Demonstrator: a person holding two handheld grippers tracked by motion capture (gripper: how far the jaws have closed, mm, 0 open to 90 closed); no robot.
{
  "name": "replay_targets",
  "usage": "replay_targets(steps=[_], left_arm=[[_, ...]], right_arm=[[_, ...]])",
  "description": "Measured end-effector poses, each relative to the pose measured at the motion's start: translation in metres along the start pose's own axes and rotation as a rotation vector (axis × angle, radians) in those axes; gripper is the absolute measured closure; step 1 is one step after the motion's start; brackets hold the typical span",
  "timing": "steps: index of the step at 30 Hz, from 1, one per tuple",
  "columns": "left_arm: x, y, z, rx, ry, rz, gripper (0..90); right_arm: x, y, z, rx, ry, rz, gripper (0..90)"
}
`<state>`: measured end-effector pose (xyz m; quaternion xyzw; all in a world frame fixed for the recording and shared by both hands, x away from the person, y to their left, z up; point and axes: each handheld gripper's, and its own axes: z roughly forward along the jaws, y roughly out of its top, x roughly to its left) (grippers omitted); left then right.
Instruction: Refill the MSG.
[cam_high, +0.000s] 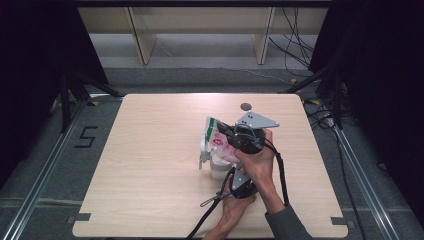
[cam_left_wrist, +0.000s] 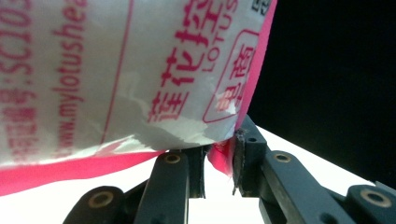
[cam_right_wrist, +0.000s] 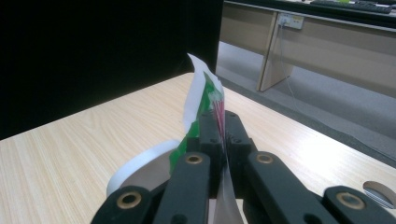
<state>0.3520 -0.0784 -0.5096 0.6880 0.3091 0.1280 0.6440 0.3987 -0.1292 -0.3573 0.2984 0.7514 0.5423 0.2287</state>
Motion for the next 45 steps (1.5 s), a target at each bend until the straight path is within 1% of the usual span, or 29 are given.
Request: replay_targets(steps=[1,2,7,8,9,10,11,12,13,15,18,20,21,26,29,30,31,32,33,34,36,37,38,39,41,42,43,44,45], left_arm=[[-0.0001,-0.0002,0.0006,-0.005,0.004,-0.005,76.7],[-0.0003,-0.0001,0.0006,-0.004,0.001,-0.004,76.7],[-0.0001,-0.0002,0.0006,-0.003,0.0,-0.003,76.7],[-0.0011,-0.0001,0.0002,-0.003,-0.008,-0.012,76.7],[-0.0015,0.0001,-0.0003,-0.004,-0.005,-0.01,76.7],[-0.0015,0.0001,-0.0004,-0.006,-0.004,-0.008,76.7],[-0.0009,0.0001,-0.0003,-0.004,-0.006,-0.011,76.6],[-0.0005,-0.0001,0.0006,-0.007,0.0,-0.01,76.7],[-0.0008,-0.0002,0.0006,-0.002,-0.003,-0.01,76.7],[-0.0025,-0.0006,0.0007,-0.006,-0.002,-0.013,76.6],[-0.0022,-0.0006,0.001,-0.006,-0.001,-0.015,76.7],[-0.0029,-0.0005,0.001,-0.013,-0.003,-0.014,76.7],[-0.0027,-0.0004,0.0002,-0.003,-0.006,-0.011,76.6],[-0.0019,-0.0007,0.0007,-0.005,0.0,-0.008,76.7],[-0.0023,-0.0006,0.0009,-0.005,-0.002,-0.017,76.7],[-0.0028,-0.0005,0.0008,-0.007,-0.004,-0.016,76.7],[-0.0029,-0.0002,0.0002,-0.005,-0.007,-0.014,76.7],[-0.0031,-0.0002,0.0,-0.006,-0.006,-0.013,76.6],[-0.003,-0.0007,0.0008,-0.012,-0.004,-0.016,76.6],[-0.0027,-0.0005,0.0008,-0.005,-0.003,-0.017,76.6],[-0.0028,-0.0005,0.0008,-0.006,-0.003,-0.016,76.6],[-0.0029,-0.0002,-0.0001,0.001,0.002,-0.01,76.6],[-0.0028,-0.0004,0.0002,-0.002,0.0,-0.01,76.6],[-0.0028,-0.0005,0.0007,-0.007,-0.004,-0.014,76.6],[-0.003,-0.0003,0.0007,-0.002,-0.008,-0.014,76.7],[-0.0031,-0.0005,0.0007,-0.005,-0.008,-0.014,76.6],[-0.0029,-0.0005,0.0004,-0.003,-0.008,-0.013,76.6],[-0.0027,-0.0007,0.0006,-0.005,-0.003,-0.014,76.6],[-0.0025,-0.0005,0.0007,-0.006,-0.005,-0.017,76.7]], right_arm=[[-0.002,0.0004,-0.0003,0.004,-0.002,-0.025,89.6],[0.0003,-0.0001,-0.0005,0.012,-0.007,0.002,89.6],[-0.0002,-0.0004,0.0007,0.018,0.004,-0.011,89.6],[-0.0012,-0.0001,0.0004,0.01,-0.004,-0.028,89.6],[0.0005,0.0004,-0.0008,0.023,0.0,-0.01,89.6],[-0.0006,0.0009,-0.0003,0.013,0.004,-0.031,89.6],[0.001,0.0008,-0.0005,0.018,-0.003,-0.013,89.6],[0.0011,0.0003,0.0004,0.022,0.007,-0.014,89.6],[0.0003,-0.0003,0.0017,0.015,-0.006,-0.033,89.6],[0.002,-0.0011,0.0018,0.04,0.003,-0.017,89.6],[-0.0002,-0.0011,0.0023,0.018,0.001,-0.027,89.6],[0.0015,-0.0008,0.0004,0.025,-0.007,-0.004,89.6],[0.0005,-0.0005,0.0011,0.024,0.0,-0.022,89.6],[0.0017,-0.0021,0.004,0.027,-0.009,-0.037,89.5],[0.0008,-0.0013,0.0021,0.032,0.0,-0.023,89.5],[0.0002,-0.0014,0.003,0.018,0.009,-0.024,89.5],[-0.0001,-0.0006,0.0013,0.022,-0.01,-0.035,89.5],[0.0015,-0.0009,0.0014,0.017,-0.011,-0.015,89.5],[0.0001,-0.0004,0.0016,0.015,-0.011,-0.035,89.5],[0.0006,-0.0009,0.0022,0.024,0.002,-0.029,89.5],[0.0025,-0.0018,0.0022,0.032,-0.005,-0.011,89.5],[0.0014,-0.0015,0.0026,0.022,0.002,-0.017,89.5],[-0.0001,-0.0007,0.0014,0.021,-0.011,-0.035,89.5],[0.0007,-0.0007,0.0011,0.019,-0.006,-0.01,89.5],[-0.0003,-0.0008,0.0007,0.025,0.001,-0.012,89.5],[0.0018,-0.0012,0.0005,0.027,-0.011,0.006,89.5],[0.0008,-0.0013,0.0015,0.019,-0.017,-0.015,89.5],[-0.0005,-0.0011,0.0027,0.018,0.002,-0.034,89.5],[-0.0001,-0.0014,0.0031,0.016,0.01,-0.023,89.5]])
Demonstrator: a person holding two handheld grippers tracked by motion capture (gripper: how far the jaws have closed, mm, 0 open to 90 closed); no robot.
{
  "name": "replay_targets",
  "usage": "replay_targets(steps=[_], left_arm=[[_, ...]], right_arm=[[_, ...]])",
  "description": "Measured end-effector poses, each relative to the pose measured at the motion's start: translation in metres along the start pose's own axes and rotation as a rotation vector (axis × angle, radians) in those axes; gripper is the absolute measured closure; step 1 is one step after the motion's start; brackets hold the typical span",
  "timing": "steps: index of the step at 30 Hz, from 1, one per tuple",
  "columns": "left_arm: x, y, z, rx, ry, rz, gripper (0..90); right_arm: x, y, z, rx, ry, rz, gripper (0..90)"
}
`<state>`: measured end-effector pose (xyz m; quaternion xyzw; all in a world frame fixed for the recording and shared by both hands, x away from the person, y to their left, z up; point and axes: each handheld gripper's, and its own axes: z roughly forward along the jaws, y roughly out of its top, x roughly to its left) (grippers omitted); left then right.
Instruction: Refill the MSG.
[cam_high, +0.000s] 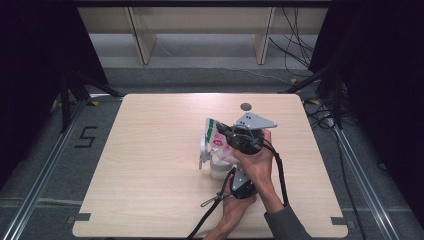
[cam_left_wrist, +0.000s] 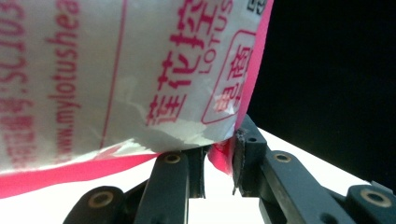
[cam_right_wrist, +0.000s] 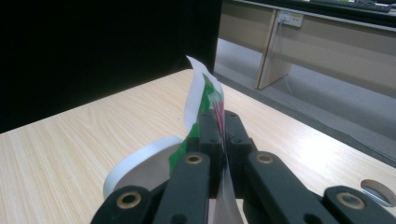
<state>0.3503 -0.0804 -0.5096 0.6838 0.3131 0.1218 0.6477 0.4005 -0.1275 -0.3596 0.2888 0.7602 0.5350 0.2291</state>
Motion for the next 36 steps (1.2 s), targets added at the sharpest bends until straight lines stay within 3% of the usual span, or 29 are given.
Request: replay_targets(steps=[1,2,3,5,7,13,15,18,25,27,30,33,36], left_arm=[[-0.0002,0.0002,0.0,0.0,0.0,0.0,76.7],[-0.0005,0.0001,0.0001,-0.006,-0.001,0.001,76.6],[-0.0004,0.0004,-0.0007,0.002,-0.003,0.004,76.6],[0.0001,-0.0002,-0.0001,-0.002,-0.002,0.002,76.6],[0.0,0.0002,-0.0001,0.0,0.0,0.001,76.7],[-0.0002,0.0002,-0.0003,0.0,-0.002,0.001,76.6],[-0.0002,0.0001,-0.0002,-0.005,0.004,0.004,76.6],[0.0005,0.0004,-0.0004,0.004,-0.004,0.002,76.7],[0.0,0.0003,-0.0003,-0.001,-0.003,0.0,76.7],[0.0009,-0.0001,-0.0005,0.005,-0.007,0.002,76.7],[0.0009,-0.0002,-0.0001,0.007,-0.006,0.0,76.7],[0.0009,-0.0001,-0.0003,0.004,-0.005,0.002,76.7],[0.0008,0.0001,-0.0002,0.004,-0.008,0.001,76.7]], right_arm=[[-0.0005,0.0003,-0.0011,0.0,-0.019,-0.009,89.5],[0.0014,0.0004,-0.0021,0.01,-0.015,0.019,89.5],[0.0017,0.0004,-0.0022,0.004,-0.022,0.017,89.5],[0.0001,0.001,-0.002,0.008,-0.019,-0.014,89.5],[0.0002,0.0,0.0002,-0.001,-0.002,-0.004,89.5],[0.0016,0.0004,-0.0023,0.016,-0.016,0.017,89.5],[0.0005,0.0011,-0.0023,0.006,-0.017,-0.009,89.5],[0.0016,0.0005,-0.0021,0.009,-0.015,0.017,89.5],[0.0018,0.0,0.0002,0.006,-0.011,-0.011,89.5],[0.0024,-0.0001,0.0,0.008,-0.011,0.006,89.5],[0.0002,-0.0006,0.0007,0.01,-0.024,-0.024,89.5],[0.0035,-0.0005,-0.0003,0.015,-0.023,0.017,89.5],[0.0021,-0.0001,-0.0002,0.008,-0.019,-0.006,89.5]])
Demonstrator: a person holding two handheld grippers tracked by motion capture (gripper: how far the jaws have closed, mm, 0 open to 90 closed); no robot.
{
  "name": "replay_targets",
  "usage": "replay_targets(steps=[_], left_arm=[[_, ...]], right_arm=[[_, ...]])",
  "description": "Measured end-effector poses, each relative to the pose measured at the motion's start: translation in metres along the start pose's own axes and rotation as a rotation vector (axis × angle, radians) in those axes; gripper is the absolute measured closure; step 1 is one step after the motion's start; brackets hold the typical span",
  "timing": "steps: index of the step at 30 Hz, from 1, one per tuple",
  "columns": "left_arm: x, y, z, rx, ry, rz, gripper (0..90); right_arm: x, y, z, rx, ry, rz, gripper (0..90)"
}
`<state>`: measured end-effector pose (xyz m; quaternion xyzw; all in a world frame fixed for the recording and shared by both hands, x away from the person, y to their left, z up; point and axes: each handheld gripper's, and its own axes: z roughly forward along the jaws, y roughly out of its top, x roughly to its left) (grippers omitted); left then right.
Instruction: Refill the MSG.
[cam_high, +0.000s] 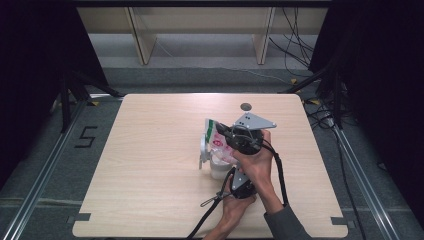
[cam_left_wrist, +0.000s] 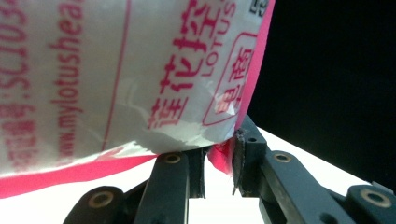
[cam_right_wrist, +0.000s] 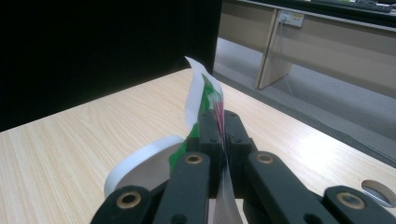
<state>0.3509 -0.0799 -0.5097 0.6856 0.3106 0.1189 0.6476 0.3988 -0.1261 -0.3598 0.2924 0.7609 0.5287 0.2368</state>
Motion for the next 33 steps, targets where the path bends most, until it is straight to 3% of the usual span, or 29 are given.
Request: replay_targets(steps=[3,22,28,29,30,33], left_arm=[[0.0005,-0.0008,0.001,-0.008,0.006,-0.004,76.7],[0.0,-0.0007,0.0005,0.0,0.004,-0.004,76.7],[0.0001,-0.0009,0.0004,0.0,0.003,0.001,76.7],[0.0003,-0.0009,0.0004,-0.001,0.006,0.001,76.7],[0.0007,-0.0006,0.0004,0.0,0.008,0.0,76.7],[-0.0005,-0.0002,0.0004,-0.006,0.011,0.001,76.7]], right_arm=[[0.0006,-0.0007,0.0015,0.018,0.005,-0.001,89.4],[0.0003,-0.0019,0.0037,0.008,0.004,-0.012,89.4],[-0.0005,-0.0013,0.0022,0.012,0.006,-0.004,89.4],[0.0008,-0.0008,0.0005,0.02,0.008,0.019,89.4],[-0.0016,-0.0006,0.0014,-0.004,0.006,-0.005,89.3],[-0.0007,-0.0002,-0.0004,0.006,0.011,0.01,89.4]])
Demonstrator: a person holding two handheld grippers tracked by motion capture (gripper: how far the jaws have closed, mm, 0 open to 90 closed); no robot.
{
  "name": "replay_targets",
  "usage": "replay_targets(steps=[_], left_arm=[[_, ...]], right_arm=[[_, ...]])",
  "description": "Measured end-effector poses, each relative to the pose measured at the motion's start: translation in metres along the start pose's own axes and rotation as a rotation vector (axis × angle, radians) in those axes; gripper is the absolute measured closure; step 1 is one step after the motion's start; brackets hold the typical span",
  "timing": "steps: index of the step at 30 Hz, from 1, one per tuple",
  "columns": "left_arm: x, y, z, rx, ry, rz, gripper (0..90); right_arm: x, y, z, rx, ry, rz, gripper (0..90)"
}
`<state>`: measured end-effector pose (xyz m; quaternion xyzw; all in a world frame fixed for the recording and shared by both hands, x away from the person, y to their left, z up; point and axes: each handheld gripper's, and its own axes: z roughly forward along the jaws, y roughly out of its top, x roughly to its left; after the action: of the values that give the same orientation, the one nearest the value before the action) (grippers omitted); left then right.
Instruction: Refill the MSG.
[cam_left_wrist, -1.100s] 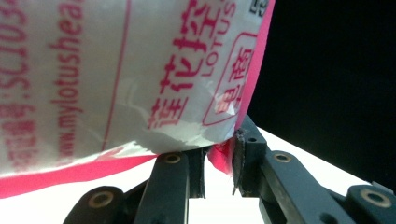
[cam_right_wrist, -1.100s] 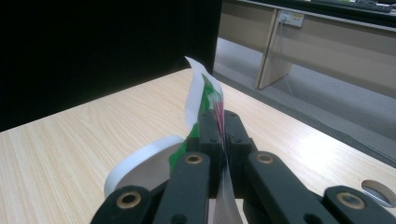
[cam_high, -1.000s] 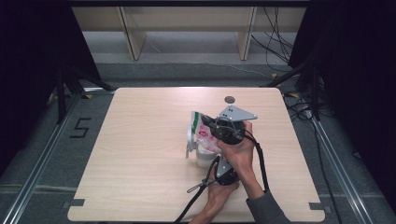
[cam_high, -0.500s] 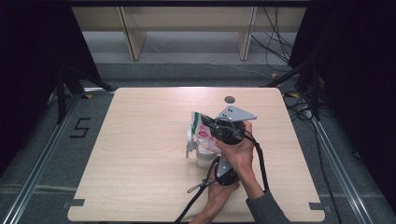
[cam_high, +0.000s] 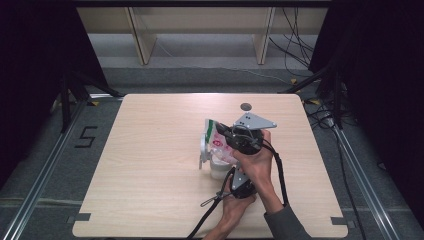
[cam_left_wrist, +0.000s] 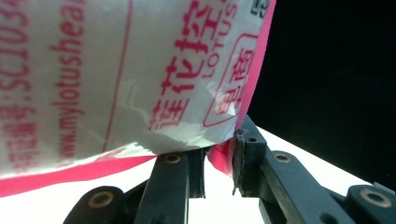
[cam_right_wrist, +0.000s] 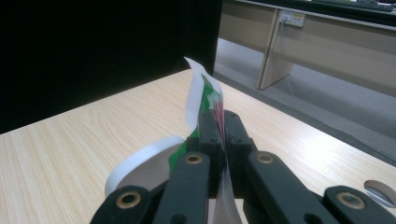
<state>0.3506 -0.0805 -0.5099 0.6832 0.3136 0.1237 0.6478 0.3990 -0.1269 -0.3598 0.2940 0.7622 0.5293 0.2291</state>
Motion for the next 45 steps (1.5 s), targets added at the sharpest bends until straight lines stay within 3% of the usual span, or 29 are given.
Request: replay_targets(steps=[12,14,20,24,25,28,31,32,38,40,42,43,45], left_arm=[[0.0002,-0.0006,-0.0001,0.005,-0.007,-0.004,76.6],[0.0013,-0.0011,0.0006,0.007,-0.01,-0.021,76.6],[0.0012,0.0004,-0.0003,-0.001,-0.003,-0.001,76.7],[0.0016,-0.001,0.0004,0.006,-0.004,-0.007,76.7],[0.0019,-0.0007,0.0001,0.009,-0.008,-0.007,76.7],[0.0006,0.0002,-0.0008,0.004,-0.01,-0.004,76.6],[0.0008,-0.0003,0.0002,0.002,-0.004,-0.011,76.7],[0.0006,-0.0007,0.0007,-0.002,-0.005,-0.011,76.7],[0.0004,0.0002,-0.0005,0.005,-0.011,-0.006,76.7],[0.0005,-0.0002,-0.0003,0.007,-0.009,-0.007,76.7],[0.0005,-0.0008,0.001,-0.003,-0.005,-0.012,76.7],[0.0002,-0.0007,0.0007,-0.002,-0.006,-0.012,76.6],[0.0005,-0.0004,-0.0002,0.008,-0.009,-0.008,76.6]], right_arm=[[0.0003,-0.0004,0.0014,0.004,-0.002,-0.011,89.3],[-0.0009,-0.0021,0.0042,0.0,0.008,-0.004,89.3],[0.0002,-0.0002,-0.0006,-0.013,0.005,0.029,89.3],[-0.0006,-0.0016,0.0019,0.002,-0.005,0.001,89.3],[0.0003,-0.0028,0.0033,0.003,0.01,0.025,89.3],[0.0005,-0.0012,0.0015,-0.012,0.005,0.013,89.2],[0.0012,-0.0006,-0.0008,0.007,0.002,0.032,89.3],[0.0003,-0.0014,0.0013,-0.006,-0.001,0.014,89.2],[0.0007,-0.0009,-0.0005,0.001,0.0,0.028,89.2],[-0.0011,-0.0006,0.0007,-0.003,0.004,-0.004,89.3],[-0.0005,-0.002,0.003,0.001,0.009,-0.002,89.2],[0.0017,-0.0027,0.0034,0.003,0.011,0.029,89.3],[0.0002,-0.0015,0.0028,0.004,0.002,-0.008,89.2]])
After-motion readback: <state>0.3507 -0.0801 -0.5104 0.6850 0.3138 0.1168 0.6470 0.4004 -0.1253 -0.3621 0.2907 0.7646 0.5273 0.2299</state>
